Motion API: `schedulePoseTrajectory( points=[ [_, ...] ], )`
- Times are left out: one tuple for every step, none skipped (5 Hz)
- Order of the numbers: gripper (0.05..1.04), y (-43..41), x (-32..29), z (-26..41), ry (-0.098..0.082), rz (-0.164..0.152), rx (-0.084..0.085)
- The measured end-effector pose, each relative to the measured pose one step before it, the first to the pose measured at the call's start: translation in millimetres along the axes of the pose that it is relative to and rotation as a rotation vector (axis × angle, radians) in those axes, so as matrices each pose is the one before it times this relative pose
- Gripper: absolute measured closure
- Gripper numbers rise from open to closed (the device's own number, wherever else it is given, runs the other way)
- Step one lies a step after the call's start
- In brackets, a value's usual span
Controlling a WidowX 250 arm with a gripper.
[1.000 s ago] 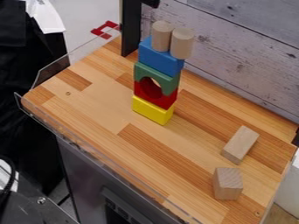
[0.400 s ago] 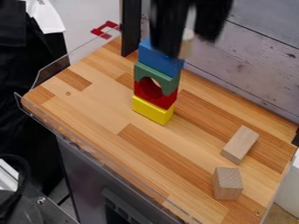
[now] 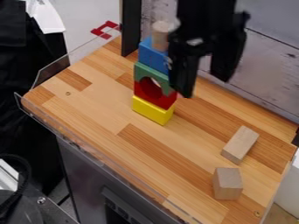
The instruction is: Put the cylinder beside another cylinder
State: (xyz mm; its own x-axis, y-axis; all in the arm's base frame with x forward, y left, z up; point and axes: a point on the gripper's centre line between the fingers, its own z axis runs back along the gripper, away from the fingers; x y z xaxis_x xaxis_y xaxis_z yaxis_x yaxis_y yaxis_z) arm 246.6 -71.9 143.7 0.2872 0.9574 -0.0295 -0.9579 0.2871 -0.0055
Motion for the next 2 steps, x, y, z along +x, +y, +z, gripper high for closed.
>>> schedulePoseTrajectory(
  points=[
    [0.084,-13.56,-8.73,-10.79,-0.0824,-0.0237,-0.0386],
    [0.084,-11.52,-12.32,-4.13,-0.0503,-0.071,-0.0278]
  ],
)
